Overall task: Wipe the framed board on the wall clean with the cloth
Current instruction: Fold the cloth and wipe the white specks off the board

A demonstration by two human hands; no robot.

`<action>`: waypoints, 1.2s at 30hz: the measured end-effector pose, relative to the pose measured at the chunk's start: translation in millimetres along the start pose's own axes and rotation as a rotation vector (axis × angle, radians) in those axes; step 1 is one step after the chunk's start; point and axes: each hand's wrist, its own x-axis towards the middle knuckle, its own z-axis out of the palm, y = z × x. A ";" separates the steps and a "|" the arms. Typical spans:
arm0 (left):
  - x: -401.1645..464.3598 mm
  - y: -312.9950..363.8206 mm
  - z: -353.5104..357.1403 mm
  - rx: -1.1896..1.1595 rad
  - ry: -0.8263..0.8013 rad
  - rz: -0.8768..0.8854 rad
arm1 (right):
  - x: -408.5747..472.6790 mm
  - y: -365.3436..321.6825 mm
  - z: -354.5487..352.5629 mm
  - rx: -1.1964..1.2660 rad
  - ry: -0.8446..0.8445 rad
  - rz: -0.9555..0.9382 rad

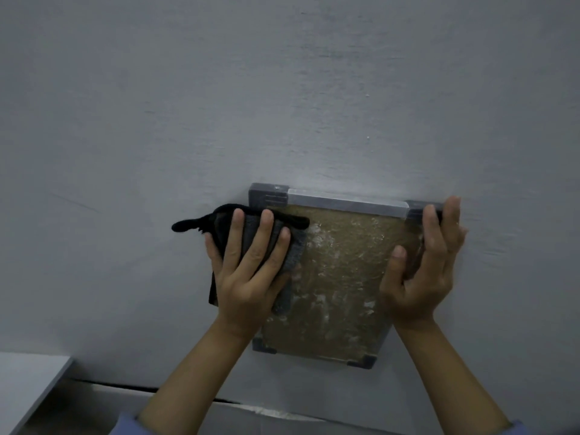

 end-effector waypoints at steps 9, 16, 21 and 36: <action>-5.2 -25.7 -15.3 -0.127 -0.076 0.341 | 0.8 -1.1 -1.5 -0.007 -0.007 -0.007; 10.1 -7.2 -18.6 -0.151 0.082 -0.028 | 0.0 -0.5 -2.4 -0.007 -0.005 -0.022; 16.8 10.2 -3.7 0.125 0.027 -0.065 | -0.5 0.5 -2.4 -0.010 -0.006 -0.015; 21.4 -18.3 0.3 -0.122 0.033 0.123 | -2.2 3.6 0.0 -0.006 -0.001 -0.023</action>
